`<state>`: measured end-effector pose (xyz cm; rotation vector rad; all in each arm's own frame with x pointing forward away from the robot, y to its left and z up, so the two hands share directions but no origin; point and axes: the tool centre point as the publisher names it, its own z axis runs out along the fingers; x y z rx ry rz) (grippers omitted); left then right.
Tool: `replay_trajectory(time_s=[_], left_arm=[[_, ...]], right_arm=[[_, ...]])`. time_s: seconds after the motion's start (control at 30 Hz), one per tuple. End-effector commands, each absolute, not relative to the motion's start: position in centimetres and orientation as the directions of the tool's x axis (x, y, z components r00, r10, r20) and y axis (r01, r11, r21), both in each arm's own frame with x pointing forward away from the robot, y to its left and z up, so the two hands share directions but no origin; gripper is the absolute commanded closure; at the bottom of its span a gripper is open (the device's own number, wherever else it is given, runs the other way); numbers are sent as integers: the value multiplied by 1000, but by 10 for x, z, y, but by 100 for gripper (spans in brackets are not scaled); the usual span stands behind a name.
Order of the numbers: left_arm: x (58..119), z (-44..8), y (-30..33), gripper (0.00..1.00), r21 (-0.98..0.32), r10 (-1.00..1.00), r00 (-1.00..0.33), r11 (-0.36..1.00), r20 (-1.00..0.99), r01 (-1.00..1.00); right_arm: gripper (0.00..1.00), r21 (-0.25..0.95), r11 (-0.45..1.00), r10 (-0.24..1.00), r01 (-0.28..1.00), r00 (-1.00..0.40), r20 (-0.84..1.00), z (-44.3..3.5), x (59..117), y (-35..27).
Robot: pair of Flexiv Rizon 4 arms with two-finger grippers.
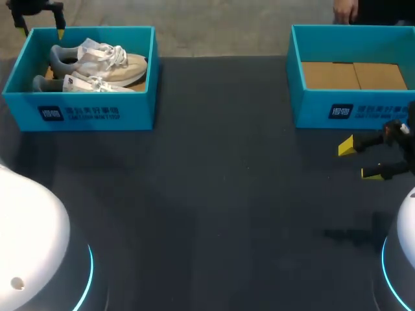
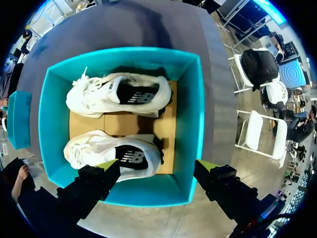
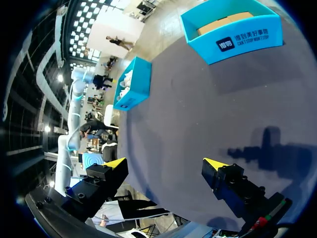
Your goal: Take the shoe out of the shoebox, open the shoe tongue, remove and reinsert the insole, then place the shoe into the shoebox
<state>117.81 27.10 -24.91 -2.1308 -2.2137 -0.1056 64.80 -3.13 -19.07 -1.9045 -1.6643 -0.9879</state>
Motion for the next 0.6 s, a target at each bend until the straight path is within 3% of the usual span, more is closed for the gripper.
replay_trajectory(time_s=[0.03,0.6], left_arm=[[1160,-229,270,0,23,993,-47,45,106,999],[1159,-225,272,0,24,992,-55,53,113,998]], right_arm=[[0,248,-316,673,916,32,739,-188,636,-32],[0,248,-316,673,916,32,739,-188,636,-32]])
